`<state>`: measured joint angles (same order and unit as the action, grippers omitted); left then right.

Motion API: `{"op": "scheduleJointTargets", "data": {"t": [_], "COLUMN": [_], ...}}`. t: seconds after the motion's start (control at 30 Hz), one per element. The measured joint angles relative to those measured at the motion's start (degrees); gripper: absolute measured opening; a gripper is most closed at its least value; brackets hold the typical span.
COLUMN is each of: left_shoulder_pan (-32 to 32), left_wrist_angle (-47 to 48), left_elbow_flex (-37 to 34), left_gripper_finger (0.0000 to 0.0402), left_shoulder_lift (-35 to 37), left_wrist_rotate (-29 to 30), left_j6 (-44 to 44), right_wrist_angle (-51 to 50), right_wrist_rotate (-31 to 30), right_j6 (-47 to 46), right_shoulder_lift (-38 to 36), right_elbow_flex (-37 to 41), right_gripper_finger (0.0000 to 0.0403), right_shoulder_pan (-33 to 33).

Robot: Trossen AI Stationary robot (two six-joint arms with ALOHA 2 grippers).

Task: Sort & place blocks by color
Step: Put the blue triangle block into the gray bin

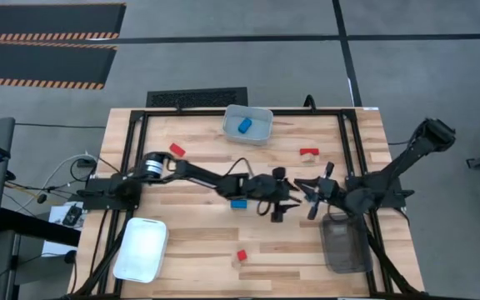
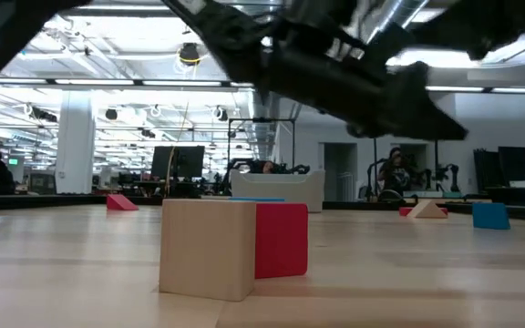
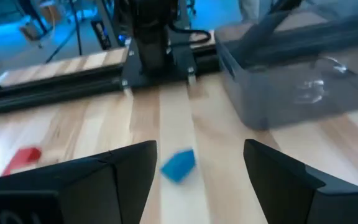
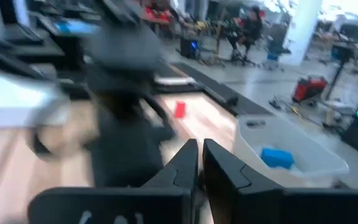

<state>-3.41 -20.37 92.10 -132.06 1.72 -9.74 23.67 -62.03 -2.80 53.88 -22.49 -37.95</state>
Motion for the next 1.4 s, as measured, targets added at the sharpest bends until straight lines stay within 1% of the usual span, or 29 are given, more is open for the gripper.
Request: {"op": "scheduleJointTargets", "data": {"t": [0.1, 0.23, 0.4, 0.53, 0.6, 0.7, 0.8, 0.97, 1.1, 1.17, 1.4], "left_shoulder_pan": [1.68, 3.47, 5.37, 6.54, 6.75, 6.70, 6.61, 6.63, 6.63, 6.63, 6.41], "left_wrist_angle": [3.31, 5.94, 6.75, 5.96, 5.61, 7.42, 9.61, 11.45, 11.86, 10.25, 10.94], "left_elbow_flex": [6.82, 14.05, 19.94, 24.12, 25.94, 26.31, 26.33, 26.36, 26.26, 26.31, 26.33], "left_gripper_finger": [0.0233, 0.0233, 0.0233, 0.0232, 0.0232, 0.0233, 0.0233, 0.0233, 0.0233, 0.0233, 0.0227], "left_shoulder_lift": [-4.12, -8.96, -12.66, -15.72, -17.03, -17.22, -17.22, -17.33, -19.45, -20.46, -20.89], "left_wrist_rotate": [-3.46, -7.79, -13.62, -18.64, -19.74, -19.73, -19.52, -19.32, -18.43, -18.38, -18.43], "left_j6": [-0.35, -0.62, -1.14, 1.51, 1.99, 1.10, -0.58, -0.78, -0.56, -0.11, -0.22], "right_wrist_angle": [0.06, -1.68, -4.64, -5.45, -5.51, -5.85, -5.89, -5.25, -5.40, -5.68, -6.74], "right_wrist_rotate": [-2.93, -7.36, -8.21, -8.18, -7.99, -6.84, -6.83, -6.83, -6.77, -6.72, -6.33], "right_j6": [4.01, 6.29, 5.90, 5.43, 5.19, 4.34, 4.32, 4.14, 3.32, 3.18, 2.64], "right_shoulder_lift": [-2.04, -4.09, -5.99, -6.00, -5.98, -5.89, -5.89, -5.89, -5.89, -5.87, -5.87], "right_elbow_flex": [-0.02, 0.07, 0.27, 0.27, 0.27, 0.27, 0.27, 0.27, 0.27, 0.27, 0.29], "right_gripper_finger": [0.0052, 0.0052, 0.0052, 0.0052, 0.0052, 0.0052, 0.0052, 0.0052, 0.0052, 0.0052, 0.0052], "right_shoulder_pan": [-2.02, -3.46, -3.36, -2.22, -1.53, -0.84, -0.79, -0.79, -0.79, -0.77, -0.79]}}
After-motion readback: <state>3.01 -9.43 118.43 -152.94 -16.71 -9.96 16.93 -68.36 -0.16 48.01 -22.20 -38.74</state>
